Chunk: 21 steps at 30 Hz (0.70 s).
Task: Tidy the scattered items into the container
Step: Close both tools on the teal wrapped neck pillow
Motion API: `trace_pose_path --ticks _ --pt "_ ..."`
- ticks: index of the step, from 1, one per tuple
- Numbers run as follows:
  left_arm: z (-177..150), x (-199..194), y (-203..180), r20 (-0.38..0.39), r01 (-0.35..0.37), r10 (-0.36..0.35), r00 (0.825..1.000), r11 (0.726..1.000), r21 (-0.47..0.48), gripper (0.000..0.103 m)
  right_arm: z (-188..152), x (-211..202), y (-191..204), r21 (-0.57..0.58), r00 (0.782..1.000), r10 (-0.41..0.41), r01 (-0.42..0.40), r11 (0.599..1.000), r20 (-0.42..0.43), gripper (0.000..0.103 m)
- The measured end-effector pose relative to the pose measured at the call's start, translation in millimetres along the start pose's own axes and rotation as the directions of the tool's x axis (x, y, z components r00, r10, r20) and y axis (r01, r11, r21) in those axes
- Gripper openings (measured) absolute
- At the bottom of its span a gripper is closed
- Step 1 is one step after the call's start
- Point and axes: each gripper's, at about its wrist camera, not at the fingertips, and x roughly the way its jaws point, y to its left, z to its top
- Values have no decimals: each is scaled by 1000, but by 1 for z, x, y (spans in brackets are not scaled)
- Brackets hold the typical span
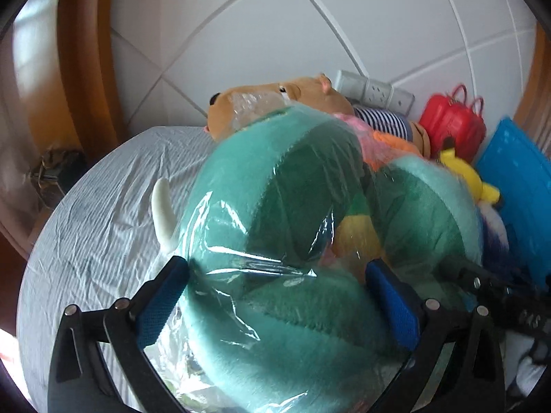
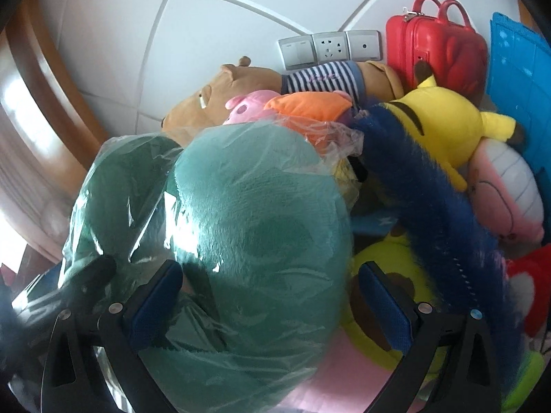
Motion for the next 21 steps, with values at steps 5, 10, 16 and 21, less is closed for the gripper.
trace_pose_path --ticks 5,10,16,21 --pt "7 -1 4 -44 28 -28 999 1000 12 103 0 0 4 -20 1000 1 -1 1000 -1 103" --pt "28 -13 19 3 -4 4 1000 1000 -15 103 9 -11 0 -42 998 -48 49 998 33 103" --pt "31 26 21 -100 105 -110 989 993 -58 103 24 6 -4 -10 1000 22 -22 1000 -11 103" --pt "37 38 13 -118 75 -81 990 996 -51 103 31 30 -1 -14 997 48 -49 999 -62 103"
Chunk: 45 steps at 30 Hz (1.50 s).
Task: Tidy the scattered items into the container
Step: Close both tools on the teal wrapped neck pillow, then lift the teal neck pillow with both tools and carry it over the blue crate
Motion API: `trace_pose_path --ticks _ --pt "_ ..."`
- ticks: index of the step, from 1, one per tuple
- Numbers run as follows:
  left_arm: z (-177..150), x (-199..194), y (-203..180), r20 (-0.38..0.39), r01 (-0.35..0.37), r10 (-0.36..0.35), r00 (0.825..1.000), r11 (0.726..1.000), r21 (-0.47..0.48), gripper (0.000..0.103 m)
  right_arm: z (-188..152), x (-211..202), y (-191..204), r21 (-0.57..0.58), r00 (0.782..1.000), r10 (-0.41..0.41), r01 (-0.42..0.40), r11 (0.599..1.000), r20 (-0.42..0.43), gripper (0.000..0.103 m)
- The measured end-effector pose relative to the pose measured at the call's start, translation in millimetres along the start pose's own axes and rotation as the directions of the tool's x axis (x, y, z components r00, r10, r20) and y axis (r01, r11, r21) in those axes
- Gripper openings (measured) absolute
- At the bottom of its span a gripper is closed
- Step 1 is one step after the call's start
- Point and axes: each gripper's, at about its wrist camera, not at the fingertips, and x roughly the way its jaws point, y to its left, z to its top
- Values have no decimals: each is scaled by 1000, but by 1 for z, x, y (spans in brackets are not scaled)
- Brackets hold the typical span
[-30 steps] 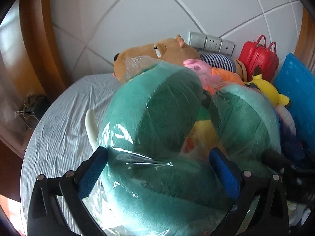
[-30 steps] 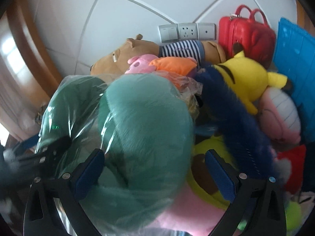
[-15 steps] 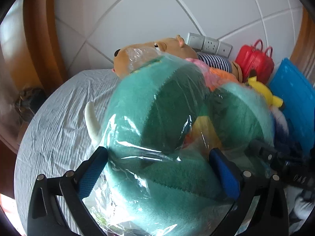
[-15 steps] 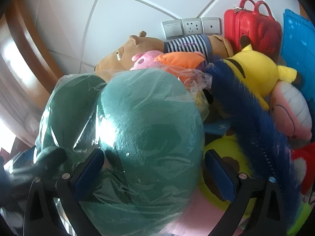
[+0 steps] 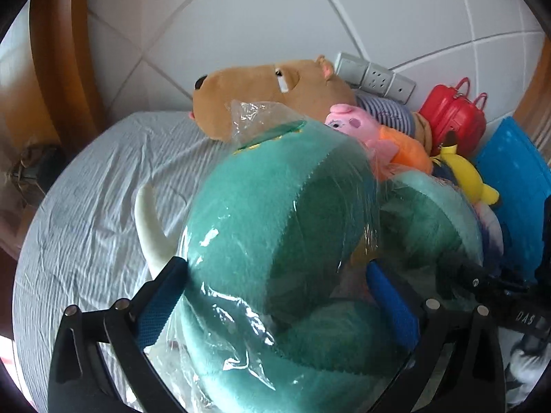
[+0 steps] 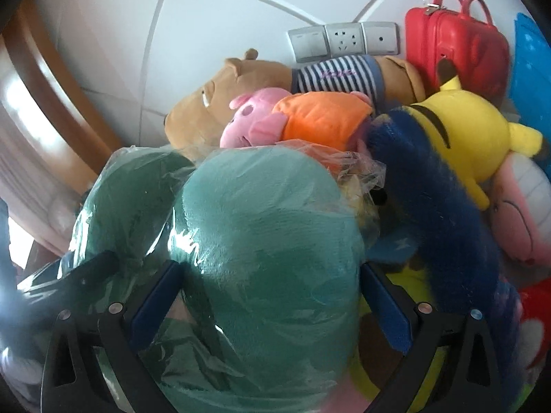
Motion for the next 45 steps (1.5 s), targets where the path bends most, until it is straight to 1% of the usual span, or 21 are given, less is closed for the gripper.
trace_pose_path --ticks 2,4,7,9,11,13,15,18,20,23,25,27,29,30,33,35,39,41,43,44,45 --pt "3 1 1 -18 9 -9 1000 1000 -8 103 6 5 -1 1 1000 11 -11 1000 -26 103" --pt "-1 -4 3 -25 27 -27 999 1000 0 103 4 1 -3 -6 999 19 -19 1000 -29 103" --pt "-10 -14 13 -35 68 -68 997 998 2 103 -9 -10 -5 -32 999 33 -34 999 -37 103" --pt "-18 -19 22 -40 101 -101 994 995 -12 103 -17 -14 -10 -32 996 59 -62 998 -61 103" --pt "-24 -15 26 -25 120 -121 992 992 -38 103 -20 -10 -15 -21 993 90 -92 996 -76 103" --pt "-22 -5 24 -7 101 -102 995 993 -67 103 -17 2 -20 27 987 131 -129 991 -88 103" --pt "-18 1 20 -7 78 -78 997 994 -76 103 -11 16 -22 60 984 151 -146 988 -96 103" --pt "-12 10 13 -2 46 -47 999 997 -57 103 -3 26 -15 48 987 127 -123 991 -102 103" --pt "-11 15 13 2 48 -48 999 998 -50 103 1 34 -12 24 986 125 -123 992 -108 103" --pt "-9 18 9 15 28 -27 1000 998 -50 103 4 45 -7 -13 987 120 -122 992 -105 103" --pt "-13 13 2 31 1 0 1000 1000 -26 103 -1 40 -1 -44 993 86 -90 995 -78 103" --pt "-20 2 -3 44 -16 16 999 1000 2 97 -8 29 9 -87 998 37 -41 995 -46 103" --pt "-28 -11 -4 54 -21 20 998 1000 20 93 -19 13 23 -134 1000 -18 17 991 -12 103" --pt "-33 -17 -3 60 -22 21 998 999 27 92 -22 9 26 -142 1000 -25 24 990 -5 103" --pt "-45 -23 0 74 -27 24 997 999 38 91 -31 7 27 -152 1000 -21 20 988 -7 103" --pt "-45 -21 1 83 -29 26 996 999 39 91 -32 11 25 -147 1000 -12 11 989 -5 103" --pt "-39 -12 5 87 -26 25 996 999 21 101 -27 17 20 -122 1000 7 -8 992 -10 103" --pt "-36 -7 6 92 -26 25 995 1000 14 102 -26 18 17 -117 1000 19 -20 993 -10 103" --pt "-36 -5 4 108 -37 35 994 999 19 102 -26 21 17 -123 1000 13 -13 992 -3 103" --pt "-36 -5 2 114 -43 40 993 999 21 99 -26 22 18 -128 1000 8 -8 992 2 103" --pt "-37 -8 0 121 -45 42 992 999 22 94 -26 19 23 -145 1000 -15 18 989 17 103"
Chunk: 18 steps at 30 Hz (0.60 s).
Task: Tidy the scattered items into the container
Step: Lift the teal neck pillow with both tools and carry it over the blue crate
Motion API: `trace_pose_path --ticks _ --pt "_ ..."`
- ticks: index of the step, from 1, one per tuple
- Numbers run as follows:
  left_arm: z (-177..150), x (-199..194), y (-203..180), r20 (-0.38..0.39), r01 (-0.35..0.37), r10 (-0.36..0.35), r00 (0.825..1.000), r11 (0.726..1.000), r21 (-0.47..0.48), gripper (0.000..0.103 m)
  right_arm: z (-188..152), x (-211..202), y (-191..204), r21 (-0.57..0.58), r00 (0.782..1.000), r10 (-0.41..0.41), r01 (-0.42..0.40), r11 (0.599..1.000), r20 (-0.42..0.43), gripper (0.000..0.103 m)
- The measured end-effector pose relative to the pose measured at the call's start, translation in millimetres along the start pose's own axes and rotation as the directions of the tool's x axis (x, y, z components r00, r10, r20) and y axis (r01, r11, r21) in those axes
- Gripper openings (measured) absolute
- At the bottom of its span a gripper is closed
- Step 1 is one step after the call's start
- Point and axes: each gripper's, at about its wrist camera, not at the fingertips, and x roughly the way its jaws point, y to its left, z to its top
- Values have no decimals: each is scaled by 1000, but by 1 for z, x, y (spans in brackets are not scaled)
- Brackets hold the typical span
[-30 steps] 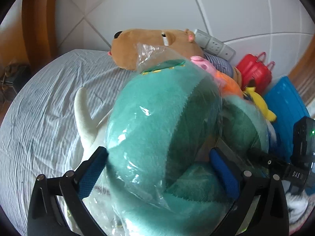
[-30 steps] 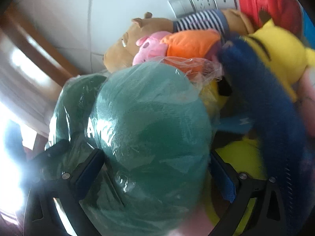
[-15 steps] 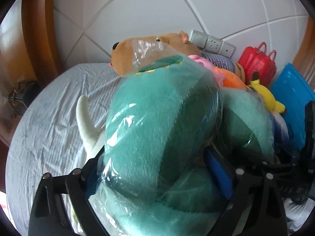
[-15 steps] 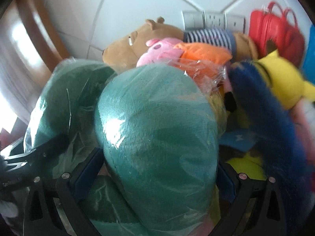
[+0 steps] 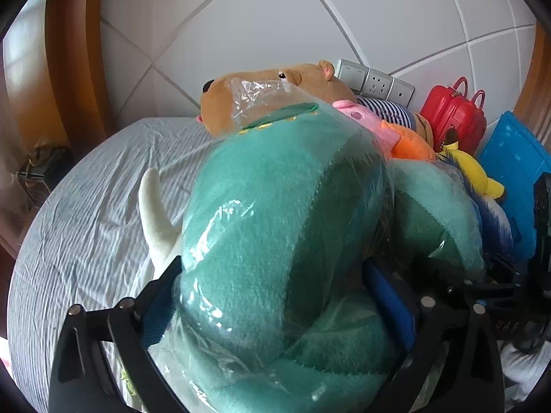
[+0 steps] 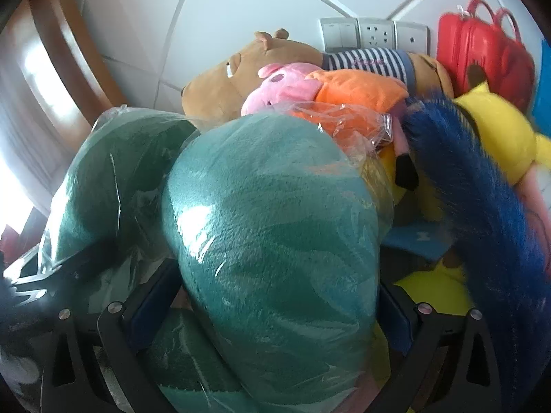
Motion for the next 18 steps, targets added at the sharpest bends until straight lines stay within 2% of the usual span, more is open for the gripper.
trace_pose_path --ticks 3,5,7,13,18 --pt "-3 -18 -3 19 -5 4 1000 1000 8 84 -3 -16 14 -49 997 -52 55 997 49 99" --pt "-6 -31 -3 20 4 -4 1000 1000 0 82 -5 -32 20 -70 995 -58 64 995 83 98" --pt "-8 -48 -3 24 24 -24 999 1000 -18 82 -7 -49 25 -82 993 -56 64 995 102 97" --pt "-5 -109 -16 108 56 -57 993 998 10 82 -12 -115 33 -78 981 -46 61 995 188 97" --pt "-14 -143 -34 129 78 -81 988 997 28 82 -24 -157 32 -65 972 -60 76 995 228 97"
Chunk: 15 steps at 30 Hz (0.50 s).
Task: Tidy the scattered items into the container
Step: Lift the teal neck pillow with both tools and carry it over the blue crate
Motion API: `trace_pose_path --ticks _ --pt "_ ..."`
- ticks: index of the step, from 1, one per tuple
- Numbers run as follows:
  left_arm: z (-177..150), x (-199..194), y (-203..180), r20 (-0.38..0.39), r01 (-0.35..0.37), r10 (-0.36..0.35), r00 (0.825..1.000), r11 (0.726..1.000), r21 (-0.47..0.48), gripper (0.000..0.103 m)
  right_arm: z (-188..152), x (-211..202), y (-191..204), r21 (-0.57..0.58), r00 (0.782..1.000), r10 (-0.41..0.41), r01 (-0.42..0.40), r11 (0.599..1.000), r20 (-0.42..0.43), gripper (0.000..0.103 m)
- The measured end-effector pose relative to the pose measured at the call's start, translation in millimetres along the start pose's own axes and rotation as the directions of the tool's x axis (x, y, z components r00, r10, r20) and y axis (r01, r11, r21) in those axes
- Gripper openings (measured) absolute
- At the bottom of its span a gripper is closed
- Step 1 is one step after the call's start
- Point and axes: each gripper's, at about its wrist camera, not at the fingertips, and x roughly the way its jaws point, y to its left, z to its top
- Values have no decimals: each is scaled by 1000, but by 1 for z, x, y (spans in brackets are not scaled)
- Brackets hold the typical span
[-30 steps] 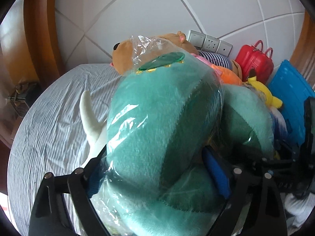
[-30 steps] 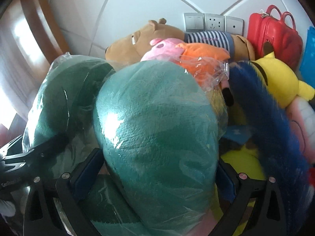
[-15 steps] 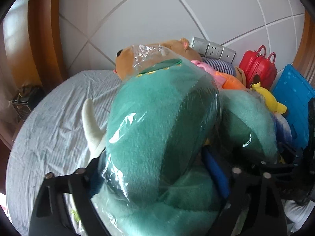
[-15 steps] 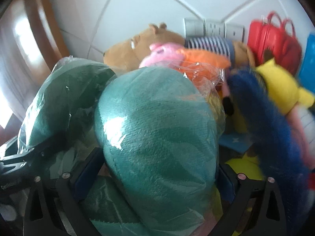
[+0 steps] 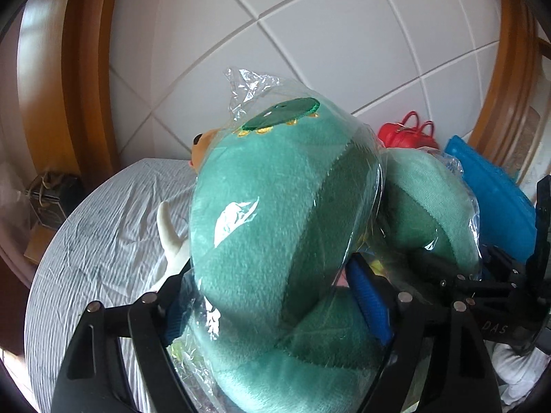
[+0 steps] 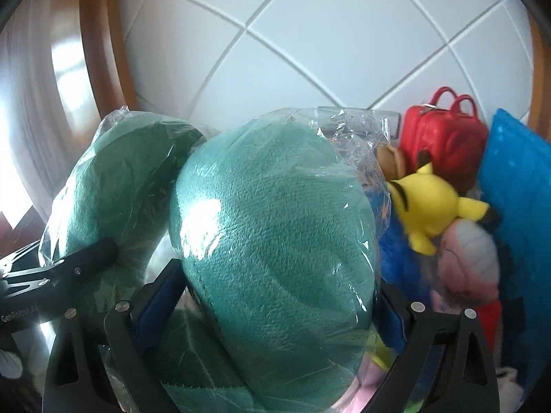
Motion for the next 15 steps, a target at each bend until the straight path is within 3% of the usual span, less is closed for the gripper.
trace_pose_path --ticks 15 --pt "-48 -52 -58 -3 12 -12 1000 1000 14 82 -50 -82 -45 26 1000 11 -11 1000 9 97"
